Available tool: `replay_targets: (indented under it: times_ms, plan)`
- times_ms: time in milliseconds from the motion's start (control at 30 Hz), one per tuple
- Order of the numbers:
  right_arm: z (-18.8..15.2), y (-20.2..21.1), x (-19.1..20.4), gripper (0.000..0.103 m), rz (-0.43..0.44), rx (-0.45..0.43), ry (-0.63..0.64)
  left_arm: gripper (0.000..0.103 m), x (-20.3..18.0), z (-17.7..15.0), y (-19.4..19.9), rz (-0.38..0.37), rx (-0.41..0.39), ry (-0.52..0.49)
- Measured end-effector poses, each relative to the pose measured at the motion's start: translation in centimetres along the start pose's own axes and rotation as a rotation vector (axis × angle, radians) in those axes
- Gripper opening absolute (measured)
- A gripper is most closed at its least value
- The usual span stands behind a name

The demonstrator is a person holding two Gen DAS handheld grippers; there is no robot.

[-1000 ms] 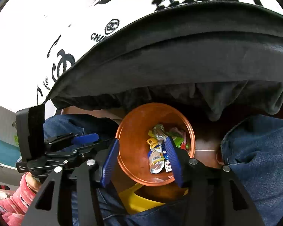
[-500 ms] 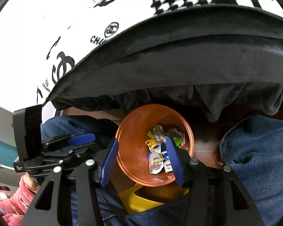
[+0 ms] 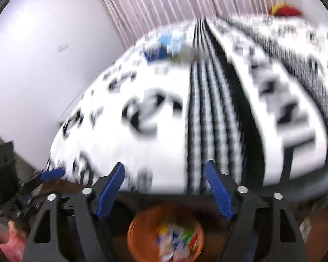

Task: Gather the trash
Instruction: 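Return to the bed and grasp the light-blue box with the right tool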

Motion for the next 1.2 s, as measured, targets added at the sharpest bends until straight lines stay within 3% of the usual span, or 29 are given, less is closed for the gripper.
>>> replay_targets:
  times_ms: [167, 400, 767, 833, 933, 1200]
  plan:
    - [7.3, -4.2, 1.6, 0.086, -0.164, -0.114, 0.103, 0.093, 1.4, 2.9, -1.3, -0.001, -0.005, 0.037]
    - [14.8, -12.5, 2.9, 0.086, -0.325, -0.086, 0.202, 0.093, 3.5, 5.1, -2.7, -0.005, 0.005, 0.088]
    - [17.5, -17.9, 3.0, 0.079, -0.434, -0.043, 0.256, 0.093, 5.1, 8.6, -5.0, -0.037, 0.007, 0.114]
    - [17.8, -18.4, 2.7, 0.074, -0.44, -0.022, 0.251, 0.093, 5.1, 9.0, -5.2, -0.04, 0.005, 0.116]
    - [18.1, -18.8, 2.1, 0.052, -0.429, 0.007, 0.229, 0.093, 5.1, 9.3, -5.5, -0.051, 0.004, 0.124]
    - [18.0, -16.8, 1.2, 0.038, -0.399, -0.01, 0.178, 0.093, 5.1, 9.2, -5.6, -0.039, 0.008, 0.131]
Point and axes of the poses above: each gripper's, at about its wrist camera, not at the fingertips, and y roughly against the way its jaws point, x to its left, z to its top, the point moved 1 cm from there along -y, roughly the way its jaws point, and after that the axes turned 11 degrees about -z, right-handed, at the moved point
